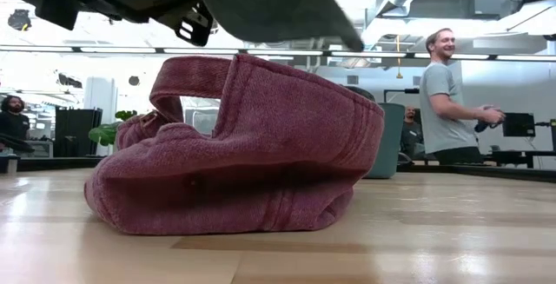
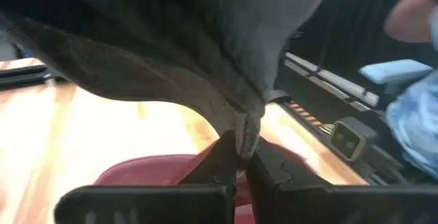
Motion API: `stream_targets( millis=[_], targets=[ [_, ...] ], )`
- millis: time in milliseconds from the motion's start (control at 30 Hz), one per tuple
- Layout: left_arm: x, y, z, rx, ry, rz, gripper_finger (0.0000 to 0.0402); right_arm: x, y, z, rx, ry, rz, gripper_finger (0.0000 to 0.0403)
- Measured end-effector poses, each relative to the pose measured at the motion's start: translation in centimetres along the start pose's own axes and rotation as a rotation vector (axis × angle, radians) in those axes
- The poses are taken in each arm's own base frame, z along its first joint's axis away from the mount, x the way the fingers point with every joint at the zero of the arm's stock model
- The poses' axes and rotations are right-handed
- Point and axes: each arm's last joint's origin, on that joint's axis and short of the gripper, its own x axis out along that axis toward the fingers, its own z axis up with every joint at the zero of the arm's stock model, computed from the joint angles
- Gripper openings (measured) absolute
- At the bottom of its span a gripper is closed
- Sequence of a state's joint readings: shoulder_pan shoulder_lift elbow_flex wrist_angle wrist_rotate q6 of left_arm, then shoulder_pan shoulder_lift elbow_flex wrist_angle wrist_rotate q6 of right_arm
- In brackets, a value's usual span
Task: Pick & Place hat
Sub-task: Put the black cap into the blue bin
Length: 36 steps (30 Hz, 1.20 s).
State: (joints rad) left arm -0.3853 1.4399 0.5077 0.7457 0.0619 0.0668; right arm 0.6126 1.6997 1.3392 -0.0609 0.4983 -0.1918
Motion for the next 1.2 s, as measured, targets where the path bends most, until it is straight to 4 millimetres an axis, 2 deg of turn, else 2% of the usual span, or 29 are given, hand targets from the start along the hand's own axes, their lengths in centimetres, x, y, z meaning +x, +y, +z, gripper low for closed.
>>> stream_targets(
  millis=[167, 367, 533, 633, 733, 867, 1067, 1200],
  targets=[
    [0.2, -1.0, 0.7, 0.043, -0.025, -0.07, 0.0012, -1.3, -4.1, 0.8, -0.076, 0.032, -0.274, 0.0],
    [0.6, -2.0, 1.7, 0.082, -0.065, -0.144, 0.0012, -3.1, -9.7, 1.7, -0.085, 0.015, -0.406, 0.0],
    [0.7, -3.4, 2.4, 0.14, -0.105, -0.272, 0.0012, -3.2, -13.5, 0.9, -0.028, 0.0, -0.347, 0.0],
    [0.6, -4.0, 2.3, 0.168, -0.1, -0.314, 0.0012, -2.9, -14.8, -0.1, 0.029, 0.032, -0.26, 0.0],
    [0.6, -3.9, 2.2, 0.169, -0.085, -0.316, 0.0012, -2.4, -14.8, -1.0, 0.114, 0.053, -0.11, 0.0],
    [0.7, -3.4, 1.8, 0.158, -0.046, -0.3, 0.0012, -1.4, -12.7, -1.0, 0.165, 0.017, 0.126, 0.0],
    [0.7, -2.9, 1.6, 0.145, -0.029, -0.283, 0.0012, -1.1, -9.2, 0.2, 0.195, -0.086, 0.398, 0.0],
    [0.7, -3.0, 1.6, 0.146, -0.03, -0.283, 0.0012, -1.3, -7.8, 1.6, 0.151, -0.233, 0.478, 0.0]
  ],
)
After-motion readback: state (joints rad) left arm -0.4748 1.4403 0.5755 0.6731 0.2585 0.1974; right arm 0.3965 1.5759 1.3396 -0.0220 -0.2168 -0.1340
